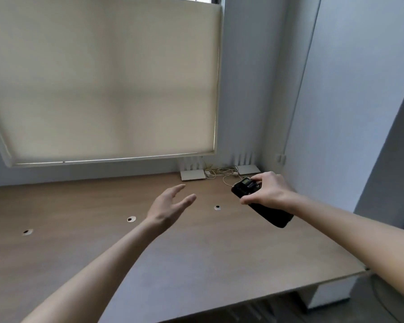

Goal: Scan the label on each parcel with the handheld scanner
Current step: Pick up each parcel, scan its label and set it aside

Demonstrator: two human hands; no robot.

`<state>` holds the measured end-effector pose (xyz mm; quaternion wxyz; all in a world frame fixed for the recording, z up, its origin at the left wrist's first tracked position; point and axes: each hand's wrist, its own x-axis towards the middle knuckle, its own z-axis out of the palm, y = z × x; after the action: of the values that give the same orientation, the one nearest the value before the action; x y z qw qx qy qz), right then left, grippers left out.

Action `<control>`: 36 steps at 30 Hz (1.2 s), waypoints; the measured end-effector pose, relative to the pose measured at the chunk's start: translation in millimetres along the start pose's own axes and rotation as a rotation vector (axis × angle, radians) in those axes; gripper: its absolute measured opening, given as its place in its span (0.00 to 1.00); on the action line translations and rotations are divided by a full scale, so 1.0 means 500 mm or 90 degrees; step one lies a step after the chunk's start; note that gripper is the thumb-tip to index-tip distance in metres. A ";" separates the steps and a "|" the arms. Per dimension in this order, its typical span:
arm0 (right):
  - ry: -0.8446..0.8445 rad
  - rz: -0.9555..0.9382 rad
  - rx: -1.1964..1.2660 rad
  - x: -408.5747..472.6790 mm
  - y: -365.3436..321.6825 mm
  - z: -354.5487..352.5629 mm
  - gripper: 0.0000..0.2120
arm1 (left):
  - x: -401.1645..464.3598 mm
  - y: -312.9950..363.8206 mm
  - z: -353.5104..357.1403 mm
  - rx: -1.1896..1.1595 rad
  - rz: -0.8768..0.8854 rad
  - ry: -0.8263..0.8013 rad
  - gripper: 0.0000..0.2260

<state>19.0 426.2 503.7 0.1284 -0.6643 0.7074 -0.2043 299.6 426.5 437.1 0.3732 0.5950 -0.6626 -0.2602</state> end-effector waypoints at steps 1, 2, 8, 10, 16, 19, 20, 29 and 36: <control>-0.005 -0.001 0.002 0.018 0.019 0.004 0.34 | 0.014 0.003 0.025 0.002 -0.004 -0.001 0.28; -0.012 -0.002 0.004 0.035 0.034 0.010 0.35 | 0.027 0.003 0.048 0.006 -0.009 -0.005 0.28; -0.060 0.006 0.028 0.156 0.094 0.088 0.40 | 0.125 -0.051 0.158 0.030 -0.044 -0.035 0.28; -0.070 0.011 0.021 0.206 0.108 0.131 0.37 | 0.167 -0.089 0.192 0.033 -0.062 -0.042 0.28; -0.128 0.005 -0.003 0.372 0.148 0.308 0.31 | 0.292 -0.261 0.304 0.033 -0.130 -0.067 0.30; -0.170 0.014 -0.010 0.450 0.169 0.418 0.26 | 0.341 -0.354 0.372 0.035 -0.176 -0.098 0.32; -0.183 0.018 -0.009 0.472 0.178 0.456 0.24 | 0.354 -0.384 0.395 0.033 -0.187 -0.108 0.33; -0.274 0.070 -0.024 0.591 0.280 0.796 0.25 | 0.415 -0.659 0.569 0.028 -0.315 -0.152 0.29; -0.308 0.070 -0.057 0.640 0.318 0.987 0.29 | 0.409 -0.783 0.645 0.053 -0.367 -0.158 0.27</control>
<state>74.7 55.5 23.7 0.2752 -0.6594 0.6996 -0.0008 270.1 132.4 -23.1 0.1759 0.7369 -0.5168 -0.3986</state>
